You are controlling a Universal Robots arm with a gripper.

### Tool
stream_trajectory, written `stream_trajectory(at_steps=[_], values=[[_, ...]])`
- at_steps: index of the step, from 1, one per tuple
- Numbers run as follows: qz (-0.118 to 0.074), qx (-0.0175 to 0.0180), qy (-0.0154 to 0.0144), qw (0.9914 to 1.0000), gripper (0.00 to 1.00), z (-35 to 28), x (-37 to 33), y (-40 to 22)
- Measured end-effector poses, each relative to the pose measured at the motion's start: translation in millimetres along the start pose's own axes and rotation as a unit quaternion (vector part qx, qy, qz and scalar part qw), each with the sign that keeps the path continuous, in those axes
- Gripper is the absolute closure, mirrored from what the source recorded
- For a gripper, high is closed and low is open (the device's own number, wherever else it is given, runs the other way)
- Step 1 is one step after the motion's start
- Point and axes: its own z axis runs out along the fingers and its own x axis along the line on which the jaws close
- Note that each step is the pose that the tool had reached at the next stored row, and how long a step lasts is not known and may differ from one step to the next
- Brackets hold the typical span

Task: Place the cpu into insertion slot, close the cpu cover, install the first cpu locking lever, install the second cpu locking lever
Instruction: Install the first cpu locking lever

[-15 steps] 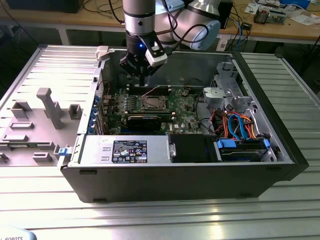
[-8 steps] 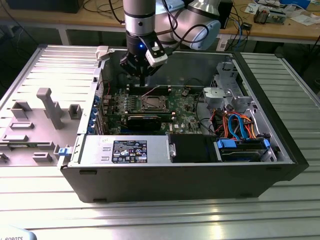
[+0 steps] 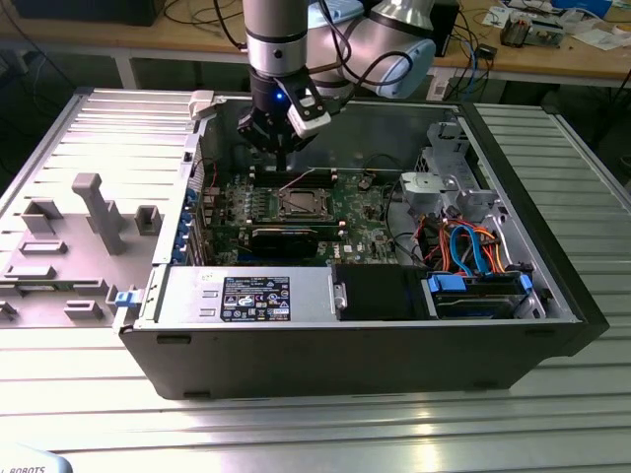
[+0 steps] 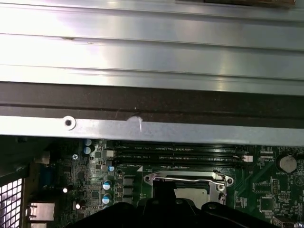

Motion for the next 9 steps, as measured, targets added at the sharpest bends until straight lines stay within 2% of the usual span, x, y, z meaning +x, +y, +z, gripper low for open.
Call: stream_trajectory(at_steps=[9], values=[[0.000, 0.0000, -0.0001, 1.00000, 0.89, 5.7, -9.2, 2.9]])
